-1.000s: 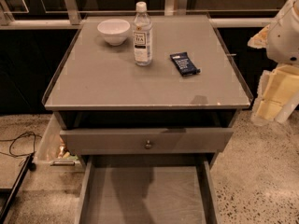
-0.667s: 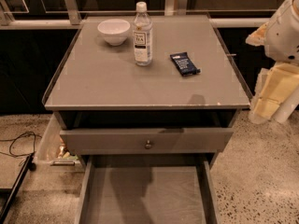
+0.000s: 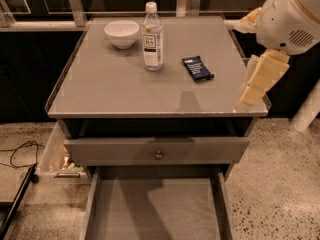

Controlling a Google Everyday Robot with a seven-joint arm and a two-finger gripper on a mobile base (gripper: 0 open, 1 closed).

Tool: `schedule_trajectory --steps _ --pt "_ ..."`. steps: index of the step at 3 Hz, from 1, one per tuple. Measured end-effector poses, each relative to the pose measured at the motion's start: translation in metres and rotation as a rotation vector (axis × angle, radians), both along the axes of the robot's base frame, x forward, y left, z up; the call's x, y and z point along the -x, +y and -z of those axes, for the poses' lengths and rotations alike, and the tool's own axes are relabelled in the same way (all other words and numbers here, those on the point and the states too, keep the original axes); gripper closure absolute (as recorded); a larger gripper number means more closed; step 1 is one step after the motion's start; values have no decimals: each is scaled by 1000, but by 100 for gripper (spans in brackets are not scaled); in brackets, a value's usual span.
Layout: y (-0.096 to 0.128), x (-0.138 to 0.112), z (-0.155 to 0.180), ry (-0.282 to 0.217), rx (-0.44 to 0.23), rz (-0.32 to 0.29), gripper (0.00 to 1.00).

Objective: Place blue plastic bottle into middle drawer

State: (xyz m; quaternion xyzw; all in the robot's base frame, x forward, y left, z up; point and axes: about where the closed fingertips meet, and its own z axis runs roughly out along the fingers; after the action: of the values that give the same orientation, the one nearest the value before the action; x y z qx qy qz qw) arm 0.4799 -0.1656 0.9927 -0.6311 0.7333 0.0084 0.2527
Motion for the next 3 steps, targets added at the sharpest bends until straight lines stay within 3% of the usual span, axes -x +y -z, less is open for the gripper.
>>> schedule_trajectory --steps 1,3 --pt "18 -14 -5 -13 -120 -37 0" --pt "27 -23 0 -10 -155 -46 0"
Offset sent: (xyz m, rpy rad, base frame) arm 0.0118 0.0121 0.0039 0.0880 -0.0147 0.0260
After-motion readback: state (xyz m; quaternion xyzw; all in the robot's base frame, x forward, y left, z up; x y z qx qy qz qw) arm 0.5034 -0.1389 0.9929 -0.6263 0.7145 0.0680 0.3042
